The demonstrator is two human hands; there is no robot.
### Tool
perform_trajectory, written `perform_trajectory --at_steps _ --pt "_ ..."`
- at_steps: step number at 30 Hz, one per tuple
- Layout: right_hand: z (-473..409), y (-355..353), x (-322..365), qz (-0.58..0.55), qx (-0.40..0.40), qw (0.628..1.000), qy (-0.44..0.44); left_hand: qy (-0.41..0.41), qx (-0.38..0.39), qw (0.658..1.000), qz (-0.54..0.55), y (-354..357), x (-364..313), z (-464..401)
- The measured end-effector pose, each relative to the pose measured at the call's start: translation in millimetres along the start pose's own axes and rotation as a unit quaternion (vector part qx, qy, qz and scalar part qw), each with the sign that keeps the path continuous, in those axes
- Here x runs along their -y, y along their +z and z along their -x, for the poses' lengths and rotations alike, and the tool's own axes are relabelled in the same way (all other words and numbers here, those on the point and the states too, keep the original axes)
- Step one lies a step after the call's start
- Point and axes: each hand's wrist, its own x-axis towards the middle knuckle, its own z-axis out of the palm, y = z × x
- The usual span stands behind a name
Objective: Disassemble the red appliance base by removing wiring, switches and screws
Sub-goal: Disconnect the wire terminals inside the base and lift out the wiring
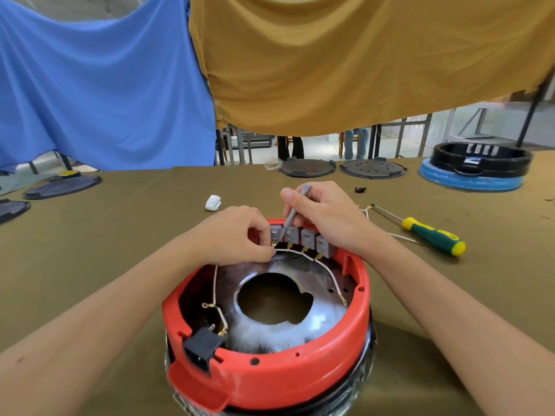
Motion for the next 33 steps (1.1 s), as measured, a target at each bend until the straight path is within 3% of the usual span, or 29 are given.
perform_trajectory --at_steps 9,16,20,23,28,33 --pt "2 -1 1 0.005 -0.059 0.998 0.001 -0.023 -0.042 0.999 0.017 2 0 3" --pt "7 -10 7 0.004 -0.047 0.999 -0.016 -0.006 0.010 0.996 0.089 -5 -4 5" --pt "9 -16 10 -0.009 -0.038 0.999 -0.032 -0.041 0.056 0.997 0.034 -16 2 -3" --pt "11 -15 12 0.043 -0.028 0.997 -0.056 -0.054 0.090 0.994 -0.016 -25 2 -6" --pt "15 -16 11 0.091 -0.014 0.993 -0.076 0.041 -0.014 0.999 0.030 -10 -2 1" --pt "14 -16 10 0.109 0.005 0.990 -0.087 0.092 -0.025 0.995 -0.033 0 -3 1"
